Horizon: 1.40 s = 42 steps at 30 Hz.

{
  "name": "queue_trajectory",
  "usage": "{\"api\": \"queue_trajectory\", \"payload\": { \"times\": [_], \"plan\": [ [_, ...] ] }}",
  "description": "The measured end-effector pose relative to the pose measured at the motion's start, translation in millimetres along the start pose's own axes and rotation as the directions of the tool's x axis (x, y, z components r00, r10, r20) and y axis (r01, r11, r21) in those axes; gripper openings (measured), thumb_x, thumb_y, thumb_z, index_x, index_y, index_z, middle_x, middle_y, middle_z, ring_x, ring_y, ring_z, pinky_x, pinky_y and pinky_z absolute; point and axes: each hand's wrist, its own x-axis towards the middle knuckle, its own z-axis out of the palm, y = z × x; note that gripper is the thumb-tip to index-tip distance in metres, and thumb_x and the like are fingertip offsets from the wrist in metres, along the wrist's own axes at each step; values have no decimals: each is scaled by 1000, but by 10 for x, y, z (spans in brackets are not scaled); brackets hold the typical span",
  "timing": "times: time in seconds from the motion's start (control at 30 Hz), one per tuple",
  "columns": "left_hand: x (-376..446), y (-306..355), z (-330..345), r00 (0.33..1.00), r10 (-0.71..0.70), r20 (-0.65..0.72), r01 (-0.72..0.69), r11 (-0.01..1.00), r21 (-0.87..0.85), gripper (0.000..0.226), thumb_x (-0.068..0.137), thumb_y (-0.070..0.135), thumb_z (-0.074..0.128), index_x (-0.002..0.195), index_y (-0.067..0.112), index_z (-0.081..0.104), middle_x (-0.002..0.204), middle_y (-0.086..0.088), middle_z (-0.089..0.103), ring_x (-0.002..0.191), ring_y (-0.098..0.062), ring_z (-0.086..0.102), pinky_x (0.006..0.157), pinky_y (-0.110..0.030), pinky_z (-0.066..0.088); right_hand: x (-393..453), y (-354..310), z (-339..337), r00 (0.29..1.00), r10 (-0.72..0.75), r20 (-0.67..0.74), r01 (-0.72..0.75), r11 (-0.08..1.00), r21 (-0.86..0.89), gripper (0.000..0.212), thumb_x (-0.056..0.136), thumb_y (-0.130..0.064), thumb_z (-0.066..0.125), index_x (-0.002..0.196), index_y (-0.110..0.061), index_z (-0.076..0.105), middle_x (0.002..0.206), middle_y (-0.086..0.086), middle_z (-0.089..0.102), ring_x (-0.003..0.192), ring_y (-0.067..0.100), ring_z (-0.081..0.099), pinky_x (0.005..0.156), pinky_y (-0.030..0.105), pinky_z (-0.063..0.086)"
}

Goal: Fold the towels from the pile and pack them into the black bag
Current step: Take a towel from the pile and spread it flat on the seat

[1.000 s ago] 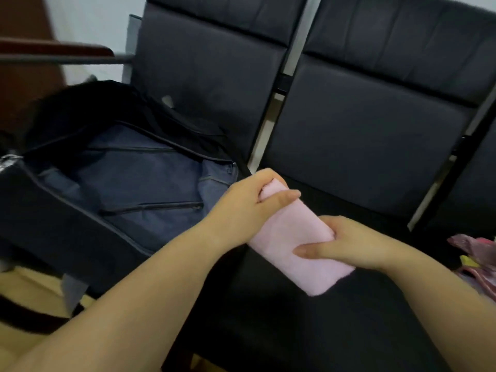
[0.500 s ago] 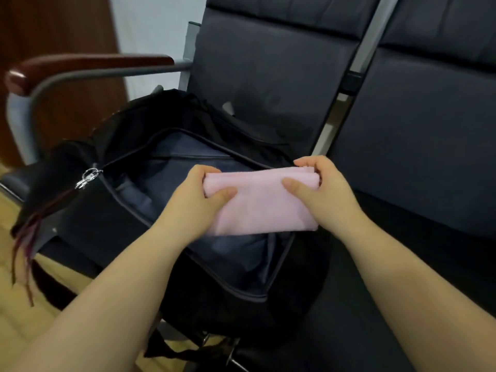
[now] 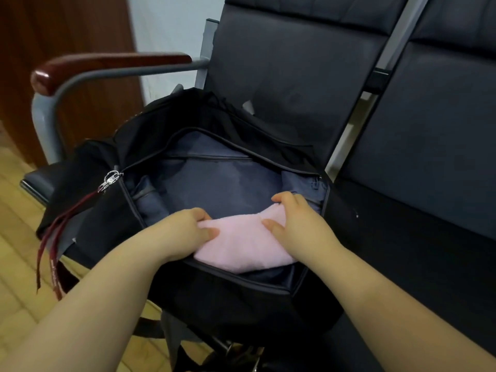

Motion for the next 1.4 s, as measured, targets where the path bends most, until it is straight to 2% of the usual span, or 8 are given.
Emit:
{"api": "queue_trajectory", "payload": {
  "times": [0.27, 0.43, 0.63, 0.7, 0.93, 1.07, 1.17, 1.4],
  "plan": [
    [-15, -151, -55, 995, -26, -92, 21, 998, -51, 32, 86, 27, 68, 116, 21, 57, 116, 0, 60, 105, -17, 56, 95, -27, 40, -197, 109, 151, 1000, 0, -5, 0, 994, -105, 46, 102, -37, 35, 144, -20, 37, 146, 1, 37, 134, 20, 33, 109, 30, 27],
    [-271, 234, 257, 814, 410, -412, -337, 911, 239, 64, 84, 55, 40, 135, 18, 49, 144, -5, 42, 137, -25, 37, 113, -31, 21, -257, -2, 110, 972, -213, -97, 207, 976, -68, 66, 91, -52, 12, 151, -27, 24, 159, -1, 16, 147, 16, 10, 115, 26, -6],
    [-468, 329, 634, 879, 434, -196, -242, 763, 600, 72, 81, 62, 33, 131, 15, 12, 137, -21, 52, 127, -31, 51, 99, -43, 43, -232, 166, 366, 985, -167, 38, 170, 980, -100, 90, 75, -74, -13, 153, -33, 7, 161, -9, 5, 147, 6, -8, 113, 24, -13],
    [-500, 234, 646, 935, 316, -161, -173, 802, 572, 97, 69, 83, -6, 132, 15, -34, 156, -14, 1, 146, -23, 10, 116, -42, 17, -286, 186, 420, 988, -153, 6, 153, 982, -111, 95, 69, -71, -24, 153, -31, 1, 161, -9, 0, 146, 6, -11, 113, 24, -16],
    [-561, 132, 642, 979, 185, -90, -124, 879, 461, 128, 28, 87, -37, 138, 22, -32, 149, 5, -35, 140, -9, -27, 116, -33, -11, -307, 164, 464, 989, -147, -18, 144, 983, -112, 88, 76, -70, -20, 153, -30, -2, 161, -8, -3, 146, 7, -12, 110, 24, -20],
    [-490, 273, 527, 995, 69, -67, -29, 881, 471, 98, 79, 80, 3, 152, 17, -9, 160, -3, -13, 147, -16, -11, 119, -36, -5, -366, 178, 322, 981, -193, -12, 188, 966, -177, 96, 74, -67, -24, 153, -26, 11, 161, -1, 8, 148, 12, 1, 112, 31, -22],
    [-491, 495, 449, 968, 151, -202, -32, 867, 498, 71, 97, 58, 19, 153, 16, 7, 161, -5, 3, 148, -19, 3, 118, -38, -1, -561, 327, 127, 964, -214, -158, 181, 963, -202, 73, 98, -56, 3, 134, -19, 55, 141, 5, 52, 134, 21, 45, 114, 38, 0],
    [-769, 1258, 797, 837, 510, -198, -382, 804, 456, 84, 82, 68, 2, 151, 24, 21, 160, -2, 11, 147, -16, 8, 118, -32, 0, -1296, 1050, -255, 947, -118, -298, 70, 983, -168, 51, 92, -45, 38, 133, -21, 55, 140, 3, 52, 136, 17, 38, 115, 38, 11]
  ]
}}
